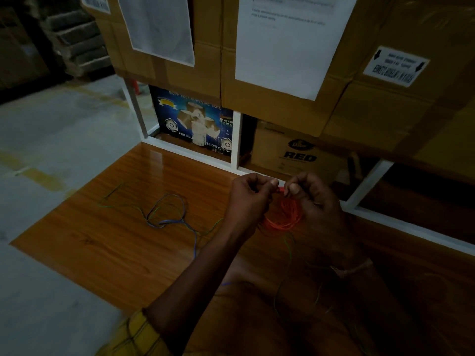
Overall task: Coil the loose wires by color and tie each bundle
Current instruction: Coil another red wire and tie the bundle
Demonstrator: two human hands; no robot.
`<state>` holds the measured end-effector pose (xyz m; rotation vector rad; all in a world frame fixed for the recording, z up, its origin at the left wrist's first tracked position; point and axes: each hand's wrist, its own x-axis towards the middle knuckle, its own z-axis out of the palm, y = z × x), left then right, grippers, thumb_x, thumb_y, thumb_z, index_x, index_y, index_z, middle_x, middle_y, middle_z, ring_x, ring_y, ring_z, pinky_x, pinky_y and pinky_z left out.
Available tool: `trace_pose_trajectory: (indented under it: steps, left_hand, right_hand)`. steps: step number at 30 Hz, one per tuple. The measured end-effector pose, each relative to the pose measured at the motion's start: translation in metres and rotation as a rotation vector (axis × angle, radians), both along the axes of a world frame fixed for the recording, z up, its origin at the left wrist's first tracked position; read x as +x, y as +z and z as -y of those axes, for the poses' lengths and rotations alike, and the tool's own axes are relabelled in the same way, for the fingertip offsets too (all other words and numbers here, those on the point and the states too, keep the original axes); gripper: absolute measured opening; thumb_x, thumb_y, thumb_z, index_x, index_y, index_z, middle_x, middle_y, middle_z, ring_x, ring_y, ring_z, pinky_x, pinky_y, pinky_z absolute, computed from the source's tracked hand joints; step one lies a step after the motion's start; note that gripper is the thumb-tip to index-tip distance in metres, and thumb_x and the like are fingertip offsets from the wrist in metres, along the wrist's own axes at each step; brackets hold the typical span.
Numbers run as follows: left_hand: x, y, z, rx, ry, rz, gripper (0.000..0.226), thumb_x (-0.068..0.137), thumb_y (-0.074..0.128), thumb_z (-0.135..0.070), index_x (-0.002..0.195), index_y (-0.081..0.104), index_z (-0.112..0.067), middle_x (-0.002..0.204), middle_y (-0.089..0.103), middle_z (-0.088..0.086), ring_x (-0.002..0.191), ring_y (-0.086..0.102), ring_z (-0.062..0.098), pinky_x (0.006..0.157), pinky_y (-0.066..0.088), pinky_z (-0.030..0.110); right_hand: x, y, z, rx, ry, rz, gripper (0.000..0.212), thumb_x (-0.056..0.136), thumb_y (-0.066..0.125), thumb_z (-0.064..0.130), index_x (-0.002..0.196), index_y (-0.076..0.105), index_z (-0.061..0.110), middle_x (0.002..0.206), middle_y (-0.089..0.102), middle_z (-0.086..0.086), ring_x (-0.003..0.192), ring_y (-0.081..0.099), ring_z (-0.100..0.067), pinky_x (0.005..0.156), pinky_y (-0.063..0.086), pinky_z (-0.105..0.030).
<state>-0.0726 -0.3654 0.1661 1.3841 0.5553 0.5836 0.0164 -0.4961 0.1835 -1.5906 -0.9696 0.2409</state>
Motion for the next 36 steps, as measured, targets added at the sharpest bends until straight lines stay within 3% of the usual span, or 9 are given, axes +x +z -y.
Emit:
trace_pose_trajectory:
  steps: [6,12,16,19,23,26,29,32,36]
  left_hand:
    - [0.012,0.000,0.005,-0.122,-0.125,-0.022,0.018,0.102,0.068,-0.015,0.107,0.071,0.002,0.068,0.059,0.002,0.053,0.050,0.005,0.050,0.041,0.021]
    - [0.037,-0.006,0.021,-0.329,-0.163,-0.063,0.030,0.104,0.063,-0.014,0.123,0.064,0.009,0.078,0.060,0.003,0.056,0.050,0.003,0.050,0.043,0.016]
    - [0.059,-0.013,0.040,-0.489,-0.240,-0.095,0.025,0.106,0.057,-0.011,0.124,0.066,0.004,0.082,0.066,0.004,0.058,0.054,0.004,0.048,0.045,0.015]
    - [0.075,-0.028,0.059,-0.450,-0.330,-0.154,0.024,0.108,0.054,-0.013,0.121,0.069,-0.001,0.095,0.077,0.010,0.076,0.071,0.014,0.066,0.059,0.022]
    - [0.098,-0.059,0.087,-0.323,-0.394,-0.209,0.027,0.105,0.061,-0.017,0.128,0.069,-0.006,0.120,0.076,0.013,0.104,0.075,0.023,0.083,0.062,0.031]
    - [0.120,-0.076,0.108,-0.210,-0.427,-0.287,0.016,0.106,0.059,-0.012,0.118,0.069,-0.011,0.120,0.074,0.017,0.107,0.072,0.028,0.096,0.060,0.044]
    - [0.147,-0.087,0.132,-0.061,-0.439,-0.355,0.020,0.105,0.057,-0.001,0.123,0.067,0.001,0.118,0.072,0.021,0.094,0.070,0.027,0.088,0.061,0.039]
    - [0.162,-0.096,0.150,0.068,-0.432,-0.395,0.025,0.104,0.058,0.003,0.128,0.062,0.009,0.112,0.068,0.022,0.088,0.067,0.025,0.077,0.058,0.036]
    - [0.161,-0.109,0.156,0.166,-0.460,-0.427,0.019,0.106,0.058,-0.004,0.122,0.066,0.002,0.110,0.070,0.016,0.089,0.067,0.022,0.070,0.053,0.026]
  right_hand:
    - [0.019,0.002,0.024,0.000,-0.088,-0.092,0.005,0.101,0.063,0.018,0.102,0.067,0.020,0.100,0.074,0.000,0.095,0.071,-0.019,0.080,0.058,-0.037]
    - [0.027,-0.013,0.060,-0.069,-0.275,-0.314,0.026,0.090,0.074,0.030,0.114,0.066,0.021,0.112,0.071,0.010,0.105,0.067,-0.004,0.078,0.056,-0.017]
    - [0.037,-0.034,0.083,-0.191,-0.261,-0.524,0.034,0.087,0.079,0.028,0.118,0.066,0.028,0.117,0.073,0.006,0.110,0.070,-0.016,0.089,0.060,-0.039]
    - [0.049,-0.044,0.100,-0.184,-0.342,-0.637,0.038,0.087,0.079,0.021,0.122,0.066,0.023,0.117,0.074,0.002,0.108,0.071,-0.021,0.091,0.060,-0.043]
    - [0.073,-0.059,0.135,-0.146,-0.416,-0.690,0.027,0.091,0.074,0.010,0.116,0.069,0.016,0.110,0.075,-0.003,0.096,0.073,-0.019,0.071,0.060,-0.027]
    - [0.101,-0.071,0.164,-0.243,-0.525,-0.541,0.028,0.091,0.078,0.030,0.115,0.075,0.016,0.106,0.078,-0.003,0.096,0.074,-0.020,0.069,0.059,-0.021]
    - [0.143,-0.104,0.190,-0.428,-0.686,-0.453,0.051,0.080,0.076,0.065,0.106,0.075,0.021,0.106,0.076,-0.005,0.099,0.070,-0.025,0.082,0.055,-0.031]
    - [0.184,-0.146,0.206,-0.516,-0.655,-0.484,0.121,0.048,0.065,0.097,0.141,0.055,0.020,0.144,0.057,-0.008,0.133,0.050,-0.032,0.114,0.037,-0.041]
    - [0.169,-0.123,0.194,-0.598,-0.525,-0.554,0.060,0.106,0.053,0.026,0.156,0.030,0.002,0.159,0.036,-0.011,0.150,0.030,-0.030,0.119,0.024,-0.031]
